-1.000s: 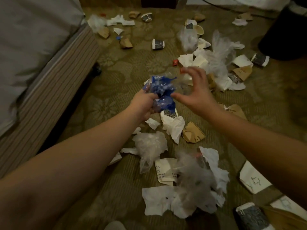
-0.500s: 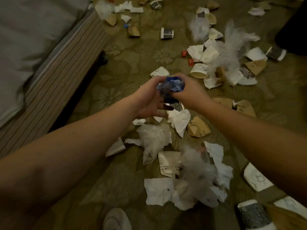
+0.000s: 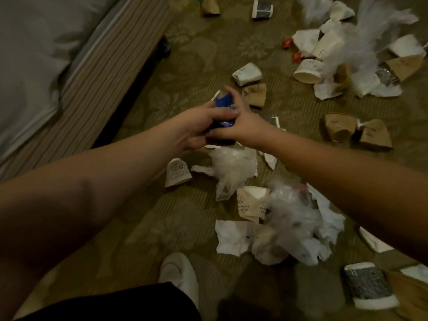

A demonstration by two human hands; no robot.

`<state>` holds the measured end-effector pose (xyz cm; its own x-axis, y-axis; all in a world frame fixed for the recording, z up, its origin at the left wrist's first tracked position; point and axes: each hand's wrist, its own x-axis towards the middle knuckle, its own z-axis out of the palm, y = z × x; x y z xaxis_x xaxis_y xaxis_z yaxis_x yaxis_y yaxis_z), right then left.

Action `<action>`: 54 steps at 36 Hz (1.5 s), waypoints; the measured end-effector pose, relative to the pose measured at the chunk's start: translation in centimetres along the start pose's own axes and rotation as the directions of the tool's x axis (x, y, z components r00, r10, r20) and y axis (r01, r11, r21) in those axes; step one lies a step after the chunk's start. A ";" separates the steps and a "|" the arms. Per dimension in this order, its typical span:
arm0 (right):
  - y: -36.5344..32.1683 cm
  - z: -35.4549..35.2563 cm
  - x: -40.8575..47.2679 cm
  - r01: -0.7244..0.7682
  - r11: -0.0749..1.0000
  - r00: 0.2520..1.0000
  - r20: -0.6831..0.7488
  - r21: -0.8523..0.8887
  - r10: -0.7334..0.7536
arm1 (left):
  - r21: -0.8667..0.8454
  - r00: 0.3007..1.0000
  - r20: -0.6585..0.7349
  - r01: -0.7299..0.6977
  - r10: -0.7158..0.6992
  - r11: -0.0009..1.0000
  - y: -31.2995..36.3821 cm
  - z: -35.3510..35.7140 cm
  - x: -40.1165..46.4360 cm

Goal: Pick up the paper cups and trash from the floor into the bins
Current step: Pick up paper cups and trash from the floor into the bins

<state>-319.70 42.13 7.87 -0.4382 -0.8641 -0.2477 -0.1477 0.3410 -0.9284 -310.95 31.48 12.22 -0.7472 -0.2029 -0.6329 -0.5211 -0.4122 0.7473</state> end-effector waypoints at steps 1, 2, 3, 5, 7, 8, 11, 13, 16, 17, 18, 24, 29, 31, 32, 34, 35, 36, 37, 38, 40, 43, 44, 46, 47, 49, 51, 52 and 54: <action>0.1 0.2 -0.1 0.015 1.000 1.000 0.021 -0.020 -0.014 | 0.003 1.000 -0.026 0.005 -0.004 1.000 -0.2 -0.9 -0.2; 0.5 0.4 -0.2 0.018 0.999 0.999 0.038 -0.037 -0.017 | 0.019 0.998 -0.068 0.008 -0.007 1.000 -0.5 -1.9 -0.3; 0.8 0.4 -0.2 0.010 0.999 0.999 0.053 -0.050 -0.007 | 0.041 0.992 -0.130 0.007 -0.001 0.999 -0.6 -3.0 -0.3; 1.6 -0.2 -0.1 -0.049 0.996 0.997 0.049 -0.074 0.053 | 0.077 0.961 -0.275 0.002 0.019 0.997 -0.6 -5.6 -0.5; 2.3 -1.0 0.0 -0.122 0.989 0.992 0.012 -0.085 0.124 | 0.101 0.920 -0.389 0.002 0.037 0.995 -0.6 -8.2 -0.8; 2.7 -1.5 -0.1 -0.153 0.983 0.988 -0.017 -0.103 0.152 | 0.124 0.906 -0.420 0.007 0.047 0.992 -0.7 -9.4 -1.0; 4.2 -2.3 -0.4 -0.187 0.942 0.982 -0.068 -0.278 0.175 | 0.213 0.888 -0.458 0.071 0.035 0.975 -1.8 -12.4 -1.9; 5.1 -2.4 -0.5 -0.163 0.891 0.985 -0.023 -0.424 0.169 | 0.245 0.884 -0.468 0.134 -0.004 0.960 -3.0 -13.9 -2.3; 6.1 -1.9 -0.3 -0.153 0.833 0.975 0.055 -0.532 0.214 | 0.269 0.879 -0.470 0.233 -0.084 0.934 -5.5 -15.8 -2.4; 6.5 -1.7 -0.1 -0.145 0.812 0.970 0.082 -0.565 0.229 | 0.282 0.883 -0.457 0.259 -0.108 0.924 -6.4 -16.2 -2.2; 6.9 -1.3 0.0 -0.130 0.786 0.964 0.107 -0.605 0.242 | 0.300 0.889 -0.441 0.278 -0.125 0.913 -7.2 -16.3 -2.0; 9.3 0.5 1.1 -0.043 0.645 0.940 0.189 -0.763 0.286 | 0.387 0.885 -0.406 0.394 -0.229 0.834 -11.5 -15.9 -0.6; 11.0 2.5 1.1 0.038 0.482 0.888 0.251 -0.875 0.385 | 0.341 0.876 -0.411 0.405 -0.253 0.848 -13.6 -16.2 0.4; 11.6 3.2 0.9 0.072 0.429 0.877 0.262 -0.900 0.402 | 0.366 0.877 -0.428 0.390 -0.219 0.845 -14.1 -16.8 1.0; 11.8 3.4 0.7 0.087 0.409 0.880 0.262 -0.908 0.396 | 0.362 0.877 -0.426 0.390 -0.222 0.847 -14.2 -17.1 1.4; 12.3 3.9 0.4 0.122 0.368 0.892 0.264 -0.922 0.367 | 0.333 0.883 -0.405 0.383 -0.235 0.862 -14.5 -17.3 1.9; 12.5 4.0 0.3 0.140 0.346 0.897 0.266 -0.928 0.352 | 0.321 0.888 -0.398 0.372 -0.232 0.871 -14.7 -17.4 2.1; 12.7 4.2 0.2 0.152 0.326 0.902 0.266 -0.933 0.339 | 0.341 0.893 -0.393 0.363 -0.219 0.867 -14.8 -17.5 2.4; 12.9 4.3 0.1 0.159 0.314 0.907 0.264 -0.936 0.328 | 0.371 0.898 -0.394 0.353 -0.199 0.859 -15.0 -17.5 2.6; 13.0 4.4 0.0 0.163 0.308 0.911 0.263 -0.937 0.317 | 0.404 0.898 -0.405 0.343 -0.170 0.848 -15.2 -17.5 2.8; 13.2 4.6 0.0 0.173 0.314 0.918 0.269 -0.934 0.293 | 0.460 0.900 -0.421 0.317 -0.110 0.830 -15.7 -17.2 3.0; 13.1 4.6 0.2 0.180 0.339 0.926 0.275 -0.923 0.258 | 0.561 0.901 -0.434 0.281 -0.013 0.779 -16.6 -16.6 3.5; 13.0 4.6 0.4 0.180 0.347 0.930 0.275 -0.920 0.245 | 0.578 0.898 -0.440 0.270 0.015 0.770 -16.8 -16.5 3.6; 12.7 4.4 0.7 0.168 0.375 0.941 0.262 -0.912 0.216 | 0.571 0.889 -0.457 0.263 0.035 0.778 -16.8 -16.4 3.9; 12.4 4.2 0.9 0.155 0.397 0.948 0.250 -0.904 0.198 | 0.555 0.884 -0.466 0.260 0.036 0.790 -16.6 -16.4 4.0; 11.9 3.7 1.2 0.127 0.456 0.960 0.226 -0.881 0.168 | 0.519 0.877 -0.478 0.250 0.035 0.817 -16.2 -16.6 4.3; 11.3 3.0 1.3 0.088 0.535 0.967 0.202 -0.840 0.158 | 0.489 0.875 -0.483 0.247 0.025 0.837 -15.8 -16.7 4.5; 11.0 2.5 1.2 0.062 0.573 0.971 0.183 -0.817 0.156 | 0.480 0.876 -0.481 0.244 0.020 0.843 -15.6 -16.7 4.7; 10.3 1.5 0.8 -0.015 0.636 0.977 0.124 -0.771 0.173 | 0.474 0.879 -0.477 0.247 0.010 0.845 -15.1 -16.4 4.9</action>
<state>-320.23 44.36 -2.33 -0.3441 -0.8310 -0.4371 -0.7711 0.5157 -0.3734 -300.02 22.14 -5.48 -0.4656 -0.6059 -0.6450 -0.8204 0.0221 0.5714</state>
